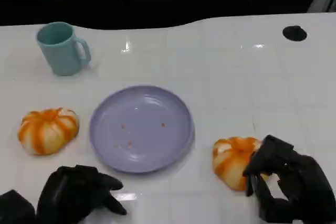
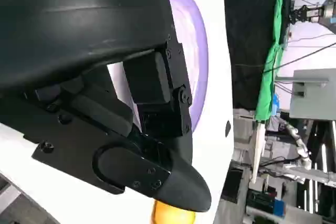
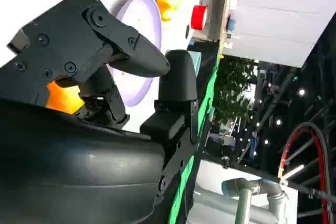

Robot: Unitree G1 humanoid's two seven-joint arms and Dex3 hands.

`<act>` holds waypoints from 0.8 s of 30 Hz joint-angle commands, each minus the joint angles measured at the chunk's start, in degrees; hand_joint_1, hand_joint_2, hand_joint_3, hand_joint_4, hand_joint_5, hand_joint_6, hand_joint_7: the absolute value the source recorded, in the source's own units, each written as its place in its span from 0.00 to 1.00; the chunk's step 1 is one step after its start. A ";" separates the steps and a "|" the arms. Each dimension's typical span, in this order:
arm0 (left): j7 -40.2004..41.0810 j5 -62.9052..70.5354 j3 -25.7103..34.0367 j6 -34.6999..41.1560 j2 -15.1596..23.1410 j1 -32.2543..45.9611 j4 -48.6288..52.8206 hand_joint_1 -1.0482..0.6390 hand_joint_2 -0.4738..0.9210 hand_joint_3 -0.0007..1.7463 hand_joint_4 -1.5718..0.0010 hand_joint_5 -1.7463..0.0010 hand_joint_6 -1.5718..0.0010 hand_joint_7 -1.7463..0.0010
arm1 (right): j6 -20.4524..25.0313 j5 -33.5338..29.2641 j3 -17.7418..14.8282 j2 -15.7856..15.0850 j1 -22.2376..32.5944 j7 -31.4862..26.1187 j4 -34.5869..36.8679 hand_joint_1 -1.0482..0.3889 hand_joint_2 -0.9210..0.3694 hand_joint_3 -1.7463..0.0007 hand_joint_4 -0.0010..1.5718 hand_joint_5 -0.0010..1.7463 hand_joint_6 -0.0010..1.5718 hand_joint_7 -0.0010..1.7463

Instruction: Grasp the bread from the table and place it into the plate.

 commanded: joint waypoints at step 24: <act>0.19 -0.67 0.60 0.59 0.74 0.48 -1.12 0.00 0.95 0.00 0.03 0.69 0.00 0.91 | -0.58 0.63 -0.39 -0.58 0.33 -0.23 -1.61 0.52 0.39 0.33 0.51 1.00 0.46 0.87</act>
